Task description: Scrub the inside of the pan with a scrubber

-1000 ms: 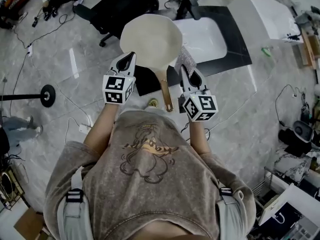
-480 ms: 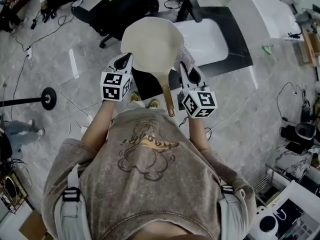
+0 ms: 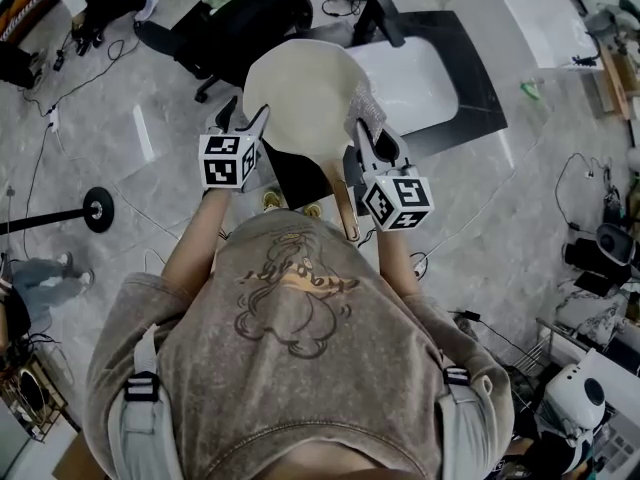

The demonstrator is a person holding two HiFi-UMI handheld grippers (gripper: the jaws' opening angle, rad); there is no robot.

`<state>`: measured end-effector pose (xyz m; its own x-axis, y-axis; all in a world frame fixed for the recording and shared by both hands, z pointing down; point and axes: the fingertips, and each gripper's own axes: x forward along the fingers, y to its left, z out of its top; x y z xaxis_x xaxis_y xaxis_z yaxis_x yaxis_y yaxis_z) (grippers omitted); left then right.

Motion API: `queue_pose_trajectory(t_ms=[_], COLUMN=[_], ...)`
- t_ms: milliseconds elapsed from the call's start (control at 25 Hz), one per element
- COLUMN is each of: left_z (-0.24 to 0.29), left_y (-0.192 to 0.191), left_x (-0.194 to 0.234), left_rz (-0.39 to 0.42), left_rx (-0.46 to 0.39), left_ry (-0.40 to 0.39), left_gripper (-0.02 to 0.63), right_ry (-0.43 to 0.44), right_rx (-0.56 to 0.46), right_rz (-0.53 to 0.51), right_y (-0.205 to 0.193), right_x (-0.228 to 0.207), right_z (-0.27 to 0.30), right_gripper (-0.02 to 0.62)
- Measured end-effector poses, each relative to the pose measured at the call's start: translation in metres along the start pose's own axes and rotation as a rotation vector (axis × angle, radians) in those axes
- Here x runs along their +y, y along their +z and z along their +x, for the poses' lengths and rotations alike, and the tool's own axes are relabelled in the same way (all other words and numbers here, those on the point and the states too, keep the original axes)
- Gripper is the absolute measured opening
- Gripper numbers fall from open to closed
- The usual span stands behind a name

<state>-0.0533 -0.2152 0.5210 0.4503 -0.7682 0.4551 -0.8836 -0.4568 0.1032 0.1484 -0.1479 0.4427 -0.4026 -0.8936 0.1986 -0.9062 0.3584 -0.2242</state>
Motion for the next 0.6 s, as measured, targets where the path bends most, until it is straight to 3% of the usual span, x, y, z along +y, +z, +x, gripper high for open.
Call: queue_pose_trajectory(t_ms=[400, 600], left_z=[0.039, 0.054], left_y=[-0.032, -0.053], left_x=[0.042, 0.050], left_rz=[-0.080, -0.076], left_rx=[0.130, 0.202], left_ry=[0.031, 0.020], left_gripper=[0.272, 0.215], right_ry=[0.010, 0.025], right_rx=[0.019, 0.049], right_rz=[0.006, 0.009], right_y=[-0.002, -0.011], right_x=[0.003, 0.006], right_z=[0.026, 0.037], right_gripper=[0.078, 0.078])
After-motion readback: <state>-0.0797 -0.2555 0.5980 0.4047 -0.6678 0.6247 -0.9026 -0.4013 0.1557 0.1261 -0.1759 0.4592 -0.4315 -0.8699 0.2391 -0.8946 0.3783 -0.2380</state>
